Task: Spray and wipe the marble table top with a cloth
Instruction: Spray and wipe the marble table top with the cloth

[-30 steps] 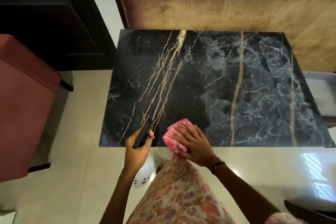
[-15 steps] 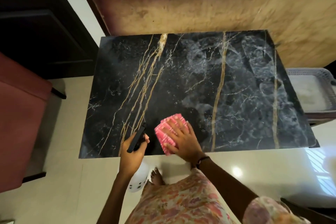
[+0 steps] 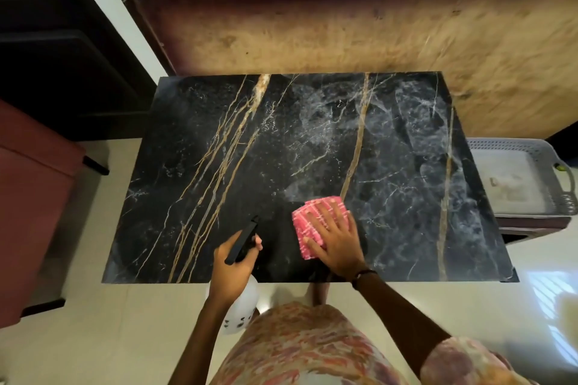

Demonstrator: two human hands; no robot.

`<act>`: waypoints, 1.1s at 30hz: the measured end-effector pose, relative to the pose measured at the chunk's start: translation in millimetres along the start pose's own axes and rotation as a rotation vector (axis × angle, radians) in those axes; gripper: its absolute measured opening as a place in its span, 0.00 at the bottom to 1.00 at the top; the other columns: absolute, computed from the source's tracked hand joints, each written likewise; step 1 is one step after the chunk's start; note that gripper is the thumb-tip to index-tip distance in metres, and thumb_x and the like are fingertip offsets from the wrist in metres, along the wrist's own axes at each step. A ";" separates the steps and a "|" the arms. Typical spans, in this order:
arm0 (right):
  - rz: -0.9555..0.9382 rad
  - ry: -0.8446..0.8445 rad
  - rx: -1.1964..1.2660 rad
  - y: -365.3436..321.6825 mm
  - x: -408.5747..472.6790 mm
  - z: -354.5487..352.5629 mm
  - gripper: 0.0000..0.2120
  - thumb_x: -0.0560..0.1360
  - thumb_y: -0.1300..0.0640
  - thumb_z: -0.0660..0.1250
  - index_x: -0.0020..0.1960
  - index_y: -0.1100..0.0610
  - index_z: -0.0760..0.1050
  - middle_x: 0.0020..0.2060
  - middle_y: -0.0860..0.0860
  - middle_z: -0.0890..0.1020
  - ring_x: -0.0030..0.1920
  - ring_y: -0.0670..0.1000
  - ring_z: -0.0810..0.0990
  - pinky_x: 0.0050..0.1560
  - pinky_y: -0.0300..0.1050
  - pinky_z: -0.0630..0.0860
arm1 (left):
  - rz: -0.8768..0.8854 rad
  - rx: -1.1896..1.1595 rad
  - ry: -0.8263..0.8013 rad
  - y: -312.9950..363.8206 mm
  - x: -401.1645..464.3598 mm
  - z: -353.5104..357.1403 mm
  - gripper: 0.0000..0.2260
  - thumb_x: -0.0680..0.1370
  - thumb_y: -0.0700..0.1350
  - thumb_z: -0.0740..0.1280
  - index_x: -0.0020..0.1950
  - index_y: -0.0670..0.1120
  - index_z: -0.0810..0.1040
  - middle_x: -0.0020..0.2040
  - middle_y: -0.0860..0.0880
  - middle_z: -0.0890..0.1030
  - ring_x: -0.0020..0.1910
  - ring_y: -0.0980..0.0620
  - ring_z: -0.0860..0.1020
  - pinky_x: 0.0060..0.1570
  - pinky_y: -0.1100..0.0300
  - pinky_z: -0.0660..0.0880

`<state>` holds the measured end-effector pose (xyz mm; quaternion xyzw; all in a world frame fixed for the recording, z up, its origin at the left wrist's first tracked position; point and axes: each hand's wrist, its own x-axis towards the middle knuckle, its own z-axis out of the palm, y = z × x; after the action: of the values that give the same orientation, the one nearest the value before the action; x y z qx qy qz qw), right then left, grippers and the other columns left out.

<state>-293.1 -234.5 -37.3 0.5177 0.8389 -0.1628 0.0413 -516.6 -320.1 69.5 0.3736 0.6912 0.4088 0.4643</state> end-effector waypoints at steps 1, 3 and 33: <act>-0.049 0.000 -0.001 -6.3 -1.7 1.6 0.29 0.78 0.35 0.51 0.75 0.47 0.61 0.74 0.52 0.65 0.75 0.58 0.59 0.70 0.67 0.58 | 0.000 -0.003 0.000 0.9 0.9 4.7 0.08 0.75 0.30 0.63 0.43 0.41 0.78 0.41 0.39 0.80 0.25 0.59 0.74 0.32 0.63 0.68; -0.202 0.004 -0.034 -5.8 -18.6 7.4 0.27 0.79 0.36 0.52 0.75 0.46 0.61 0.74 0.51 0.65 0.75 0.56 0.60 0.72 0.66 0.56 | 0.008 -0.012 0.005 3.3 3.8 12.7 0.08 0.75 0.29 0.63 0.42 0.40 0.78 0.40 0.39 0.80 0.25 0.59 0.74 0.32 0.65 0.67; -0.377 -0.047 -0.105 154.4 -4.8 -38.3 0.28 0.79 0.33 0.47 0.76 0.43 0.55 0.73 0.50 0.65 0.75 0.55 0.60 0.72 0.60 0.53 | -0.008 0.001 0.098 34.9 26.9 76.6 0.11 0.74 0.31 0.64 0.40 0.45 0.78 0.35 0.51 0.81 0.25 0.60 0.74 0.29 0.65 0.69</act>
<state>-150.9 -163.1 -35.6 0.3448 0.9271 -0.1356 0.0566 -447.0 -265.8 74.4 0.3506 0.7147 0.4246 0.4312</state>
